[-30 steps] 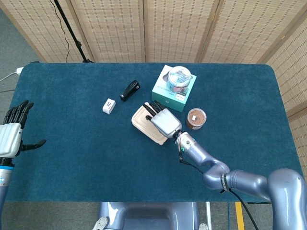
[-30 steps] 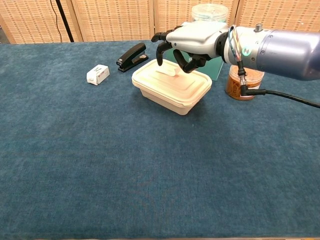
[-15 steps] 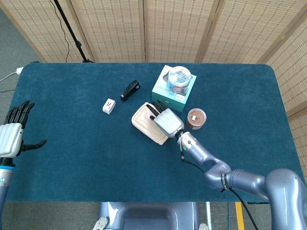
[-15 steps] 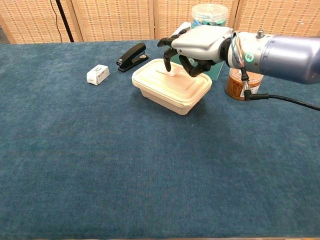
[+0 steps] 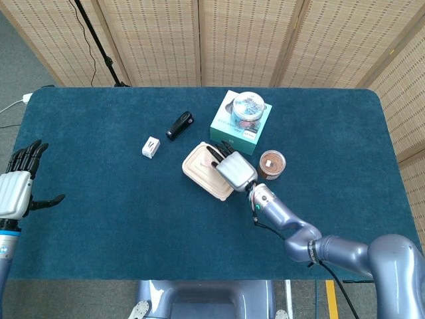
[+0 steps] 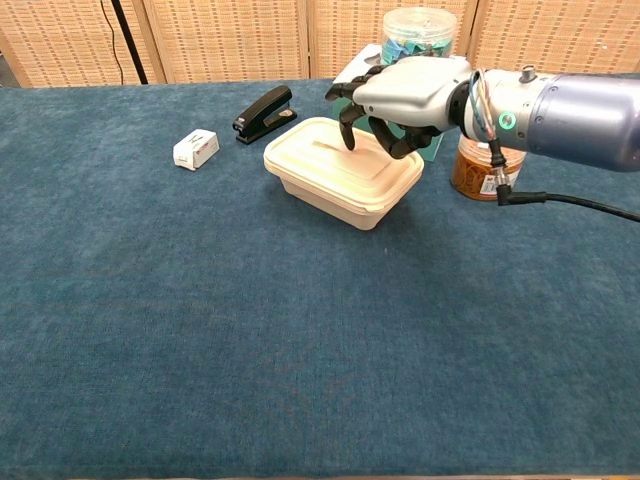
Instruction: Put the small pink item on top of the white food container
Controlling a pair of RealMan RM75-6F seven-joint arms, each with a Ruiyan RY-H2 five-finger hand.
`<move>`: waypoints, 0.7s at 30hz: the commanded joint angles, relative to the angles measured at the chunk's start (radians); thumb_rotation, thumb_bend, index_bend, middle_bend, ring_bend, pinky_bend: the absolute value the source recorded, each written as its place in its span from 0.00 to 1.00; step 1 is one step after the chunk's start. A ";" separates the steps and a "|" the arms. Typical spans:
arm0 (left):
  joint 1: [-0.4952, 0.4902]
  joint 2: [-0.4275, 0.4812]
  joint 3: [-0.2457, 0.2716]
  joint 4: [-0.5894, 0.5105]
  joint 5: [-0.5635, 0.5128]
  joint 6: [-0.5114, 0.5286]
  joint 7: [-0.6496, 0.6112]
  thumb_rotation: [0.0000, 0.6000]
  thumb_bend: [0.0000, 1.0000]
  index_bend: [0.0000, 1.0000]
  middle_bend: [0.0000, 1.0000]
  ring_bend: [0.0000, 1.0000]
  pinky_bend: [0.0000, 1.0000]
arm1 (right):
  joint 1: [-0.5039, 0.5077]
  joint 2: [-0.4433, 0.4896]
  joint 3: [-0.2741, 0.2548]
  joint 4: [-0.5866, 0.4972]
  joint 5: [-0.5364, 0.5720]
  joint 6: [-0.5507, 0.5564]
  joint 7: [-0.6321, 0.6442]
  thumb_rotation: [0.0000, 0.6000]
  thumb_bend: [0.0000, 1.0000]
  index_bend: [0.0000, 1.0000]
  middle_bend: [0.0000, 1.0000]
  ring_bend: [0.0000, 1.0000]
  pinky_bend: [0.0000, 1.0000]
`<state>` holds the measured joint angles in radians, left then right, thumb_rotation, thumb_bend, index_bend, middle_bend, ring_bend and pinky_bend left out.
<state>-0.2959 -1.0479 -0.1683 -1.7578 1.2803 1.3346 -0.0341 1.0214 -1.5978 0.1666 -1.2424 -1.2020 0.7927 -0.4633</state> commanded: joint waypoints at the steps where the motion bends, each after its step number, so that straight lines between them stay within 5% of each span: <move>1: 0.001 0.000 0.000 0.000 0.001 0.000 0.000 1.00 0.00 0.00 0.00 0.00 0.00 | -0.003 0.004 -0.004 -0.006 -0.003 -0.002 0.006 1.00 1.00 0.35 0.00 0.00 0.00; 21: 0.005 -0.001 -0.001 -0.002 0.010 -0.003 0.002 1.00 0.00 0.00 0.00 0.00 0.00 | -0.020 0.030 -0.020 -0.014 0.002 0.007 -0.020 1.00 1.00 0.36 0.00 0.00 0.00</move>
<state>-0.2909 -1.0491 -0.1690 -1.7601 1.2904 1.3317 -0.0322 1.0027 -1.5695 0.1485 -1.2552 -1.2016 0.7988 -0.4808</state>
